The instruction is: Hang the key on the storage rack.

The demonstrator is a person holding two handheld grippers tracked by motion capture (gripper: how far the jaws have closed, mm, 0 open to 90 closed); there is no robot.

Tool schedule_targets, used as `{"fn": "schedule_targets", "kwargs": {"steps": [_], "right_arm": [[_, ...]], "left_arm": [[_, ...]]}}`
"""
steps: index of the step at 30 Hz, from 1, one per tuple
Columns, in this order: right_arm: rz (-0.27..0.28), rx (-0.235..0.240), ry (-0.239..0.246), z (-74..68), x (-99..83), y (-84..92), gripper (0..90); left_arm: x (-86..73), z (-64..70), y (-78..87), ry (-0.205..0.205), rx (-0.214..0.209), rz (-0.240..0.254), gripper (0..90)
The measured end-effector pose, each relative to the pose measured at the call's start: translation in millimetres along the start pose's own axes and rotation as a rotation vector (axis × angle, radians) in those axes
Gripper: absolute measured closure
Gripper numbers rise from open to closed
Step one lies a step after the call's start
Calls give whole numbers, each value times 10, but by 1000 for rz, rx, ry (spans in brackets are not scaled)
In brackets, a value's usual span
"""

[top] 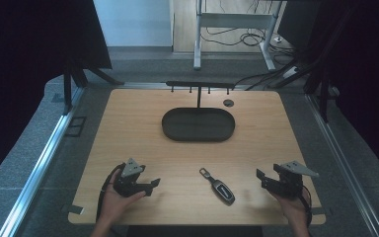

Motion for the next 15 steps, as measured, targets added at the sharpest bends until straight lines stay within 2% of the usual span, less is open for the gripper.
{"fn": "schedule_targets", "kwargs": {"steps": [5,11,15], "right_arm": [[3,-4,9,38,1,29,294],[-24,8,-33,80,-30,9,298],[-39,22,-37,91,-54,2,311]], "left_arm": [[1,-20,-14,-8,15,7,240],[14,6,8,-13,9,18,237],[24,8,23,-19,9,30,243]]}}
Point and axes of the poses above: each handheld gripper's, and its own axes: y roughly backward along the jaws, x roughly out of its top, z roughly to its right, the point moved 10 cm from there along -y, roughly forward along the jaws, and after that the axes turned 13 degrees about -z, right-handed, at the moved point
